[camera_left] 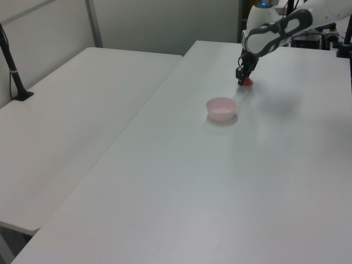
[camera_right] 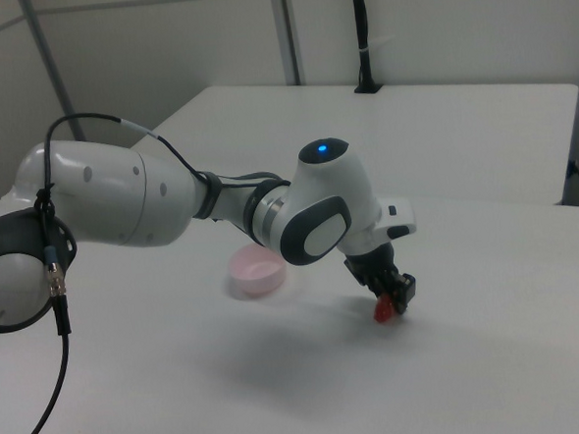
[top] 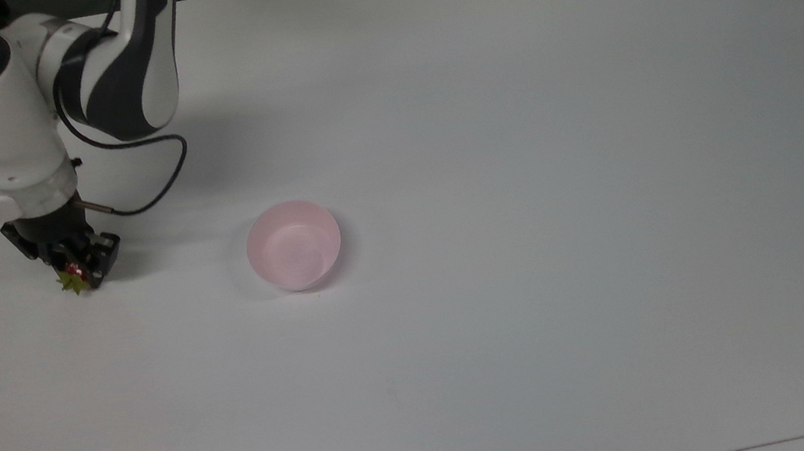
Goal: Pick up strawberry from bowl
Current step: 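Lift the strawberry out of the bowl and carry it beside the bowl, then lower the strawberry to the table and open the gripper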
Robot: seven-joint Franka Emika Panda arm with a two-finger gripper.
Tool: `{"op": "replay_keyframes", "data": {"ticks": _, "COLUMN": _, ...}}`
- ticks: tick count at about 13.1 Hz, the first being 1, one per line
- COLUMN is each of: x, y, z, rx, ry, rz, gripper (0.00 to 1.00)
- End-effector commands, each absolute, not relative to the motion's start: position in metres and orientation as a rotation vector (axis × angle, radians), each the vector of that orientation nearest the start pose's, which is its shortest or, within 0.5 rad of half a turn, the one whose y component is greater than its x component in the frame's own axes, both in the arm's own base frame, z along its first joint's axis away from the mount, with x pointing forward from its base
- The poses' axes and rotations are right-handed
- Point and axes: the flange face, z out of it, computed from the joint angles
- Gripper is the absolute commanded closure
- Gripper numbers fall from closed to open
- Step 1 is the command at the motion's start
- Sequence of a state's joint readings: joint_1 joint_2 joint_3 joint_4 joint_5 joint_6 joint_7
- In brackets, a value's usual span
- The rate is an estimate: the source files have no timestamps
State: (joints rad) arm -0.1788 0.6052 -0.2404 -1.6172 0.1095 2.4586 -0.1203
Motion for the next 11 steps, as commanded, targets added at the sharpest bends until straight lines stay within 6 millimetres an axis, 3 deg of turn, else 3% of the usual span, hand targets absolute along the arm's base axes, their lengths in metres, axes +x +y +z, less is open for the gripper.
{"op": "replay_keyframes", "data": {"ticks": 1, "x": 0.680, "y": -0.260, "z": 0.296, "rx": -3.150, "ry": 0.657, "rz": -0.478, "gripper": 0.63}}
{"op": "replay_keyframes", "data": {"ticks": 2, "x": 0.682, "y": -0.260, "z": 0.299, "rx": -3.140, "ry": 0.674, "rz": -0.517, "gripper": 0.21}}
{"op": "replay_keyframes", "data": {"ticks": 3, "x": 0.682, "y": -0.260, "z": 0.302, "rx": -3.139, "ry": 0.684, "rz": -0.527, "gripper": 0.00}}
{"op": "replay_keyframes", "data": {"ticks": 6, "x": 0.683, "y": -0.249, "z": 0.342, "rx": -3.119, "ry": 0.671, "rz": -0.593, "gripper": 0.00}}
{"op": "replay_keyframes", "data": {"ticks": 8, "x": 0.668, "y": -0.227, "z": 0.400, "rx": -3.082, "ry": 0.695, "rz": -0.521, "gripper": 0.00}}
{"op": "replay_keyframes", "data": {"ticks": 11, "x": 0.631, "y": -0.179, "z": 0.476, "rx": -3.158, "ry": 0.574, "rz": -0.203, "gripper": 0.00}}
